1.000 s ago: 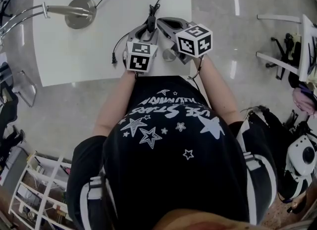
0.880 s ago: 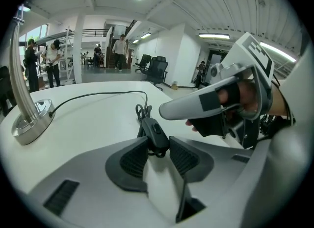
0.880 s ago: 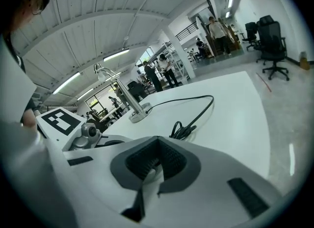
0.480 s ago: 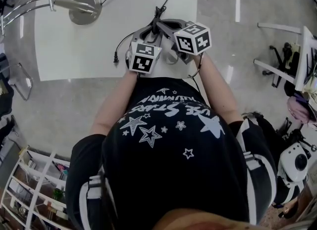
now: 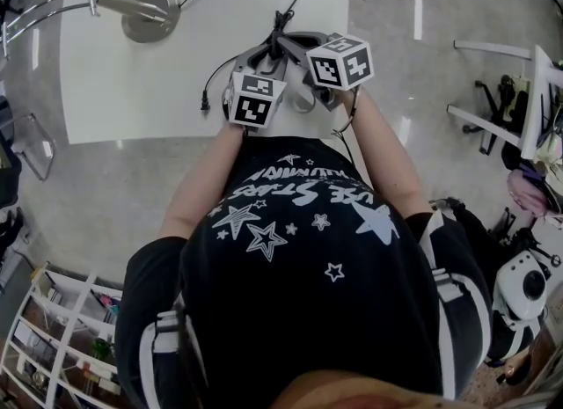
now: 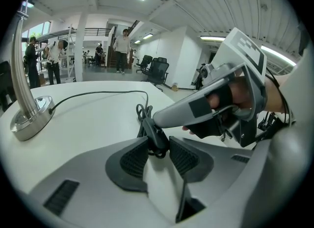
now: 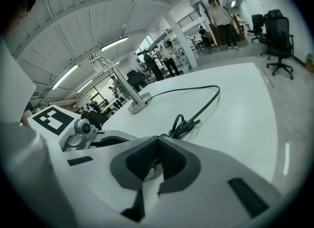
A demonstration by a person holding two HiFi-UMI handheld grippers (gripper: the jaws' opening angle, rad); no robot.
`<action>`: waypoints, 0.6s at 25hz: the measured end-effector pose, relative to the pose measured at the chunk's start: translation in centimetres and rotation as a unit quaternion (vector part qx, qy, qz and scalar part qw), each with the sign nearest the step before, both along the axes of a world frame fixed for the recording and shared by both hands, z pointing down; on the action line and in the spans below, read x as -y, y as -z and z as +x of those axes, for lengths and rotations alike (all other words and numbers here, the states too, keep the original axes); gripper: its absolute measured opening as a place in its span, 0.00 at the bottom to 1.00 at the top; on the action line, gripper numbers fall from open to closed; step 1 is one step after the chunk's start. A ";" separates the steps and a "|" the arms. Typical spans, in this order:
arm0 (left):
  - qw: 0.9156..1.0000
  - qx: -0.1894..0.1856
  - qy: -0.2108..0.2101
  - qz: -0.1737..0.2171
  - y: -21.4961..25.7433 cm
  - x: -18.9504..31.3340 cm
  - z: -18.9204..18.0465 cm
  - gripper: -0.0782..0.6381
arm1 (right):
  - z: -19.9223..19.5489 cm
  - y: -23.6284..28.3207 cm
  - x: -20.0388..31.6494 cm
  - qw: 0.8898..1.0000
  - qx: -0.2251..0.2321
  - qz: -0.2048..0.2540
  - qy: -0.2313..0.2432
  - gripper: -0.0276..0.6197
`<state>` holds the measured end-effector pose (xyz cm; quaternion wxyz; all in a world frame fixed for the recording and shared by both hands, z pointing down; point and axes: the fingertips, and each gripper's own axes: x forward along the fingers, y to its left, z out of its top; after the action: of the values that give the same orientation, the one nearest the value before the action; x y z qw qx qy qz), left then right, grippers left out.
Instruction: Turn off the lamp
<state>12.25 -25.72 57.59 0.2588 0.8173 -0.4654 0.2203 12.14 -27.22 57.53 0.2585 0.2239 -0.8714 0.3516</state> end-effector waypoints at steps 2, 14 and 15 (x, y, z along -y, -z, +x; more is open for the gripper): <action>1.000 -0.003 0.000 0.001 0.1 0.1 0.0 0.32 | 0.1 0.3 0.2 1.000 0.000 0.008 -0.006 0.05; 1.000 0.023 -0.009 0.016 -0.2 -0.3 0.0 0.32 | 4.0 4.8 -0.3 0.994 0.042 0.042 -0.096 0.05; 1.000 0.023 -0.010 0.017 -0.1 -0.4 0.0 0.32 | 4.5 5.0 -0.6 0.993 0.046 0.041 -0.104 0.05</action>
<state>12.29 -25.30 57.70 0.2317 0.8210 -0.4666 0.2336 16.63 -26.63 52.52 0.1702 0.3077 -0.8681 0.3503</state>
